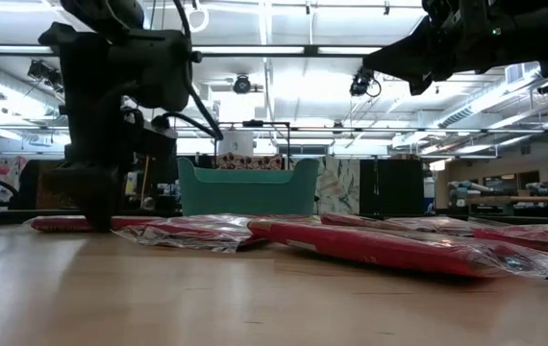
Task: Sort popcorn bags into baskets
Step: Put the popcorn bag into the green bin
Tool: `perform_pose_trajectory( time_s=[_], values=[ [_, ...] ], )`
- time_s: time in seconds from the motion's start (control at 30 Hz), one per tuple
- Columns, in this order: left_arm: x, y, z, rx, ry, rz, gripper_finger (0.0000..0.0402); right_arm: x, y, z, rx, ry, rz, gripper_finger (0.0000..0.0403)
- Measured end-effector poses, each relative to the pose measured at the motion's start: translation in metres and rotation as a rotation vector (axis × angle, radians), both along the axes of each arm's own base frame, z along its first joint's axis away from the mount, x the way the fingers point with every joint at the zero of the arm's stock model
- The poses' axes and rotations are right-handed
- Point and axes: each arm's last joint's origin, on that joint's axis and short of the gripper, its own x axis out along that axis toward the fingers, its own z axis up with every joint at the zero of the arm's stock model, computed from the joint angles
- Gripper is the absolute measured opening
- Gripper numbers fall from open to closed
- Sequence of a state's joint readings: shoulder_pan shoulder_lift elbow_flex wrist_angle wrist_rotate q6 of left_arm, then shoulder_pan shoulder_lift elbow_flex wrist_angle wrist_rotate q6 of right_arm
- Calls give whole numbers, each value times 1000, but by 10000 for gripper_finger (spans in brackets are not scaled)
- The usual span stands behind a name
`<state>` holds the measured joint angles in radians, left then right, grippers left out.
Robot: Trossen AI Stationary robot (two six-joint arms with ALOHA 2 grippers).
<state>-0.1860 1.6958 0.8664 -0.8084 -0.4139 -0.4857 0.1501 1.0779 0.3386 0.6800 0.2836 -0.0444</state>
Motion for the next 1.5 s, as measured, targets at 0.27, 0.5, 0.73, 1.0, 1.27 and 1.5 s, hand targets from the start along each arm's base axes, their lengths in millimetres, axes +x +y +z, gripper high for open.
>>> perform_pose_trajectory(
  time_s=[0.27, 0.5, 0.73, 1.0, 1.27, 1.5],
  values=[
    [-10, 2, -10, 18, 14, -2, 166, 0, 0, 0, 0, 0, 2, 13],
    [-12, 3, -12, 46, 22, -5, 42, 0, 0, 0, 0, 0, 2, 13],
    [-12, 4, -1, 45, 35, -58, 7, 0, 0, 0, 1, 0, 2, 13],
    [-1, 3, 50, 112, -39, -185, 3, 0, 0, 0, 1, 0, 2, 13],
    [27, 8, 108, 218, -140, -242, 2, 0, 0, 0, 1, -5, 2, 13],
    [48, 38, 139, 314, -199, -309, 1, 0, 0, 1, 2, -7, 2, 13]
  ],
)
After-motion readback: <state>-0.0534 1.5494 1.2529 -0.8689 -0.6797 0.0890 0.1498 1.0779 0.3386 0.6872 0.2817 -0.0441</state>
